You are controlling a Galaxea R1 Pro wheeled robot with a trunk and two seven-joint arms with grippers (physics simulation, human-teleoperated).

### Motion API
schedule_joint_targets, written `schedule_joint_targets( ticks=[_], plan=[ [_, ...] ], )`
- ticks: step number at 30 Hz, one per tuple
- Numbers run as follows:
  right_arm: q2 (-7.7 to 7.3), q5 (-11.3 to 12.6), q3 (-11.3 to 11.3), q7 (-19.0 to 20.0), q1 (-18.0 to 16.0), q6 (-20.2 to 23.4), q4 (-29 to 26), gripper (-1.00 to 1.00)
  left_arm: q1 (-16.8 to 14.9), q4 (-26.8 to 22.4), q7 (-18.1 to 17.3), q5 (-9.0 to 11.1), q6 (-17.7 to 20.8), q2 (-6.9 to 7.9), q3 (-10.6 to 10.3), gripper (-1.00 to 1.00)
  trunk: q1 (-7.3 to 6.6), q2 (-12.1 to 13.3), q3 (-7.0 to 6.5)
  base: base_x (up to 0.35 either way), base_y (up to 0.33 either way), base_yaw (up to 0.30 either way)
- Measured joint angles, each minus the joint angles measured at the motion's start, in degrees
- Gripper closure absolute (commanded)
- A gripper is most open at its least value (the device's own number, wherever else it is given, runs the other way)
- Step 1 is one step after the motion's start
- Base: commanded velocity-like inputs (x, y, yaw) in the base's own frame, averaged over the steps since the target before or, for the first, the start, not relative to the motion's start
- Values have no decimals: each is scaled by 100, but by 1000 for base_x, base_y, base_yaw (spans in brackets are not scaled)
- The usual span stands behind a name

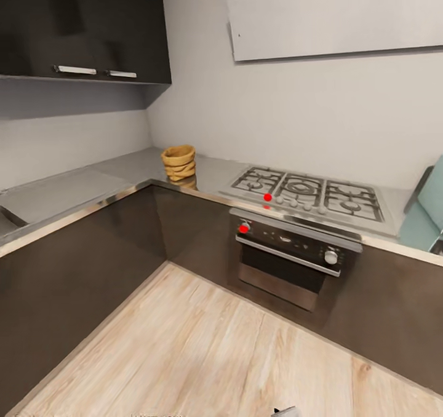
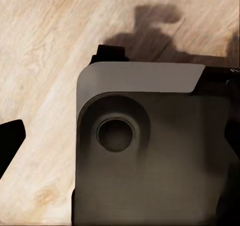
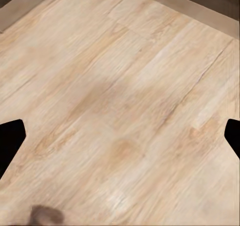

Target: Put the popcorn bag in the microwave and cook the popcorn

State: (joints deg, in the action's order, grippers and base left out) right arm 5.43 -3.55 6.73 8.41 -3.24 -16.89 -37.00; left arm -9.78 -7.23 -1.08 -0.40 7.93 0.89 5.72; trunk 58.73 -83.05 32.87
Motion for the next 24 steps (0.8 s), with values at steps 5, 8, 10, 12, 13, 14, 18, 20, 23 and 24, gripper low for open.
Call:
schedule_joint_targets(
  ticks=[5,8,10,12,13,14,18,20,23,24],
  plan=[
    [-6,5,-4,0,1,0,-1,-100,-5,-10,-41,8,67,8,21,-100,0,0,0,8,350,104],
    [-9,-2,7,0,1,0,-1,-100,-6,-19,-239,21,72,8,23,-100,0,0,0,1,350,10],
    [-9,-3,9,0,1,0,-1,-100,-6,-21,-316,23,72,8,24,-100,0,0,0,0,350,3],
    [-9,2,-3,0,1,0,-4,-100,-6,-21,-348,24,72,7,24,-100,0,0,0,0,350,1],
    [-9,3,-3,0,3,0,-8,-100,-6,-22,-356,24,72,8,24,-100,0,0,0,0,350,0],
    [-9,5,-8,0,4,0,-10,-100,-6,-22,-359,23,72,8,24,-100,0,0,0,44,350,0],
    [-9,0,1,8,8,3,-16,-100,-2,-21,-364,9,53,2,14,-100,-1,0,0,116,240,0],
    [-12,-2,1,10,10,2,-26,-100,17,-21,-365,2,12,-15,4,-100,0,0,0,32,54,0],
    [-23,7,-14,10,8,6,-60,-100,48,-21,-356,-10,-25,-69,-26,-100,-1,0,0,104,96,0],
    [-22,5,-5,10,9,3,-67,-100,32,-21,-351,2,7,-63,-12,-100,-2,0,0,232,197,0]
  ],
)
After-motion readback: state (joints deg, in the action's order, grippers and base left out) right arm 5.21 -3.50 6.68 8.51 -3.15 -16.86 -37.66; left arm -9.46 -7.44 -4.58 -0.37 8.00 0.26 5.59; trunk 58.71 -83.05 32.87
